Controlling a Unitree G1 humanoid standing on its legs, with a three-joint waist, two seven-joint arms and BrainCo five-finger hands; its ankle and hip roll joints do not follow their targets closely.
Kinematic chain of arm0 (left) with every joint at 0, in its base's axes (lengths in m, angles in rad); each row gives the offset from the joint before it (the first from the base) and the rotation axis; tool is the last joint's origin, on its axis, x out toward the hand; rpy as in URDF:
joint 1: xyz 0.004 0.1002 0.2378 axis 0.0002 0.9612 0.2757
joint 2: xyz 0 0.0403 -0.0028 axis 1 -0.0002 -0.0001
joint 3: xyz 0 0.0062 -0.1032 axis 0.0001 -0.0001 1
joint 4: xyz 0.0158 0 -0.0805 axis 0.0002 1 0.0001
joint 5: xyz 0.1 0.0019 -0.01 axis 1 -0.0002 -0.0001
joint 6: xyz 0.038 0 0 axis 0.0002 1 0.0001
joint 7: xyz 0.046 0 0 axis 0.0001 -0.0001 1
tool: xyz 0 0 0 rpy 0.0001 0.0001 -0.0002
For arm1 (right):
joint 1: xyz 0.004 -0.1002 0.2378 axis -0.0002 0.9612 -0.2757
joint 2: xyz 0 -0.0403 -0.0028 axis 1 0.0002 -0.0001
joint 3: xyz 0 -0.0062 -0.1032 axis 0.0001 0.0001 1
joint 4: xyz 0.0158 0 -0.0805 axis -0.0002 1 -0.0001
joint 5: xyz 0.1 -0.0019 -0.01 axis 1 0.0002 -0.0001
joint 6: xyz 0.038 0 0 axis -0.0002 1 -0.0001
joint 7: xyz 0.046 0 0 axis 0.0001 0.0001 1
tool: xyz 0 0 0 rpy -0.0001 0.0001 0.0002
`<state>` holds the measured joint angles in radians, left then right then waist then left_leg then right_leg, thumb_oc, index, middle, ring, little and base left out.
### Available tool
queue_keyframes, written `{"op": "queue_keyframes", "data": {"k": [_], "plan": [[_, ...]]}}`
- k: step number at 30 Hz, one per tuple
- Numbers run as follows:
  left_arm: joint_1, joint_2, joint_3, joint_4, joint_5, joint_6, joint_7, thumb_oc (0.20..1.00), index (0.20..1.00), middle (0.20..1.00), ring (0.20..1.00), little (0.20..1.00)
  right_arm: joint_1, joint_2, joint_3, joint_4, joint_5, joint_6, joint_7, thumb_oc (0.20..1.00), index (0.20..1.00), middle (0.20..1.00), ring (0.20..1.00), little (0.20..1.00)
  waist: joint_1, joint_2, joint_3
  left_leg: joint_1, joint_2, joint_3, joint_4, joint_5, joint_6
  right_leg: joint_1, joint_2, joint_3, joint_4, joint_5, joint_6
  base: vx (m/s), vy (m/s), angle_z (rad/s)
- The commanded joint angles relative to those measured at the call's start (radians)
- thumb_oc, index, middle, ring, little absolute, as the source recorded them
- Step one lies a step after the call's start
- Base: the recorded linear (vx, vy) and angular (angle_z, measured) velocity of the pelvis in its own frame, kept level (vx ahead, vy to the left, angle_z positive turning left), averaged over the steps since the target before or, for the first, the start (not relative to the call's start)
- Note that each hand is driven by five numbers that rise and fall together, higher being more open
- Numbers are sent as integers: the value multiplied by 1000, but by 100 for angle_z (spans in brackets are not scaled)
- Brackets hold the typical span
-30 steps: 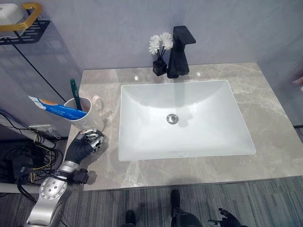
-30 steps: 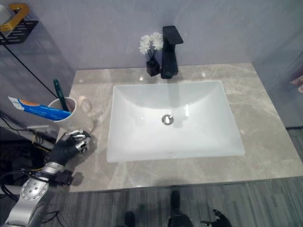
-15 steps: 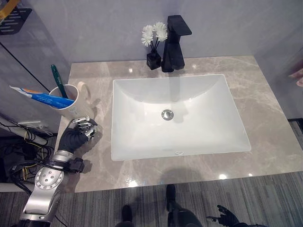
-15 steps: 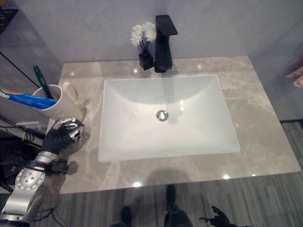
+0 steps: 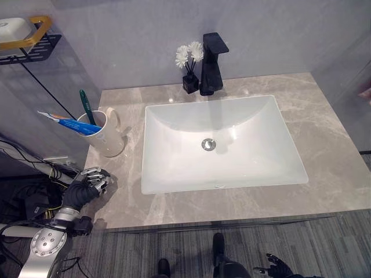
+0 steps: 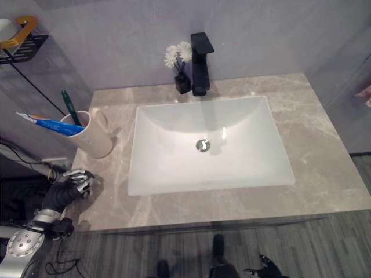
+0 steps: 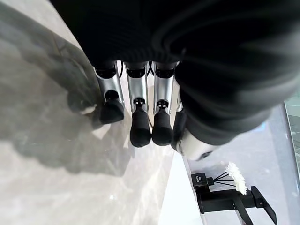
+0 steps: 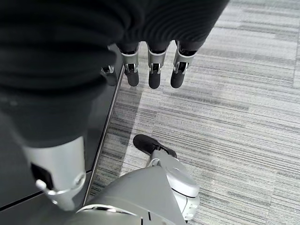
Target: Put brush and paste in cup on sink, flatten towel.
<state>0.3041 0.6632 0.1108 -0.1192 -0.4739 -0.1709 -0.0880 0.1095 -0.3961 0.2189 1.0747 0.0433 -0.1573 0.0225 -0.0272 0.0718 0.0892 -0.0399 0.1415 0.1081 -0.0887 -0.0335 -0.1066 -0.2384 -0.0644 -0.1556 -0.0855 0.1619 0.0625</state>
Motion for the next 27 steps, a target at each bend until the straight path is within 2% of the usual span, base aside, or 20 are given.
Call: {"op": "queue_keyframes", "data": {"k": [1,14,19,27], "plan": [[-56,46,55,7,-25,-31,21,200,200,200,200,200,-35,-11,25,-6,1,-17,-17,1000,1000,1000,1000,1000,-21,-45,60,7,32,-5,1,95,-6,61,-69,22,51,-48,86,-46,6,11],[-249,108,66,72,23,-55,106,200,200,200,200,200,-67,-28,41,-15,20,-16,-30,1000,1000,1000,1000,1000,-35,-53,88,-130,40,-23,1,138,-23,-45,-63,31,27,-10,88,-34,-8,3],[-315,167,78,118,26,-63,129,200,200,200,200,200,-76,-31,50,-53,35,-20,-22,1000,1000,1000,1000,1000,-41,-57,78,-129,48,-19,1,141,-25,-51,-57,42,24,-12,86,47,-13,-1],[-365,183,48,136,17,-65,132,200,200,200,200,200,-70,-22,64,-59,40,-20,-18,1000,1000,1000,1000,1000,-50,-56,68,-97,56,-21,1,134,-28,-35,-49,51,35,-32,79,25,-10,0]]}}
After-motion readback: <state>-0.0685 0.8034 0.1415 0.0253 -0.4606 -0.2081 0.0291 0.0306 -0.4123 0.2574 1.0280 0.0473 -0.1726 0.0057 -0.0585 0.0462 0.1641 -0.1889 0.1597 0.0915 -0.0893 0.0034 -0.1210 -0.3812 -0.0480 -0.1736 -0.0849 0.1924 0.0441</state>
